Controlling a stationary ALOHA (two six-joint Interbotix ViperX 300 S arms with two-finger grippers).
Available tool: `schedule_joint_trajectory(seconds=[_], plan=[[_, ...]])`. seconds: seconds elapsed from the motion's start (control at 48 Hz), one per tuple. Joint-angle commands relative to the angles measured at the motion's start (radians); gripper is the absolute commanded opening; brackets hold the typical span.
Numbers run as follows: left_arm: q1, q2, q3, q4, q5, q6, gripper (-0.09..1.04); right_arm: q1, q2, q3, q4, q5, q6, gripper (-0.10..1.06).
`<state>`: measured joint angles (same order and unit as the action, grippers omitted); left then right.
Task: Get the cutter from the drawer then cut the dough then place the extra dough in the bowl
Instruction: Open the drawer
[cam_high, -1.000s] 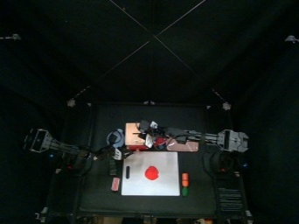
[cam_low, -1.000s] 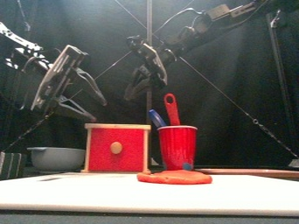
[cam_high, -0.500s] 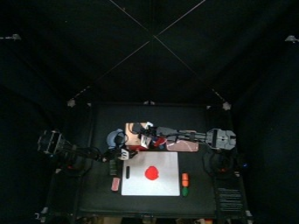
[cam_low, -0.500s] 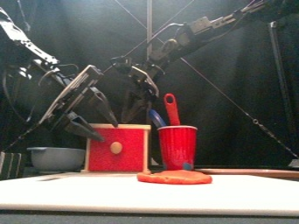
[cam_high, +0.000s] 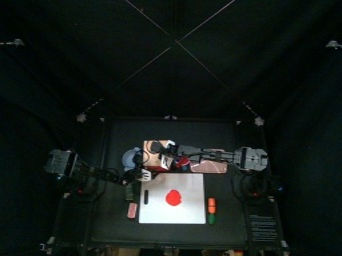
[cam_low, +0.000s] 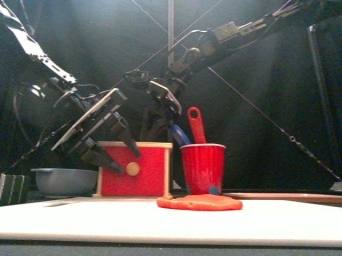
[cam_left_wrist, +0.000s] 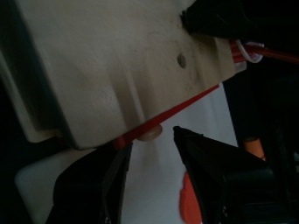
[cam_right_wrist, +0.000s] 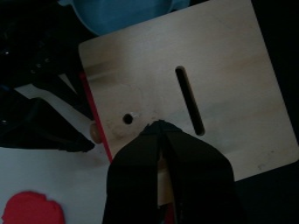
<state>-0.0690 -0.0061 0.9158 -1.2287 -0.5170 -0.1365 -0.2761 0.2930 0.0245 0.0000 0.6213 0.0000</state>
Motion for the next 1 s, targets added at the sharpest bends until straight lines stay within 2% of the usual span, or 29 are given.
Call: schedule_joint_trajectory(seconds=[0.021,1.0], plan=[[0.012,-0.005,-0.02,0.0,-0.012,0.002,0.81,-0.002,-0.014,-0.02,0.0,0.0,0.0,0.02],[0.021,0.038,-0.043,-0.021,-0.012,0.002,0.8,0.005,-0.009,-0.043,0.0,0.005,0.003,0.02]])
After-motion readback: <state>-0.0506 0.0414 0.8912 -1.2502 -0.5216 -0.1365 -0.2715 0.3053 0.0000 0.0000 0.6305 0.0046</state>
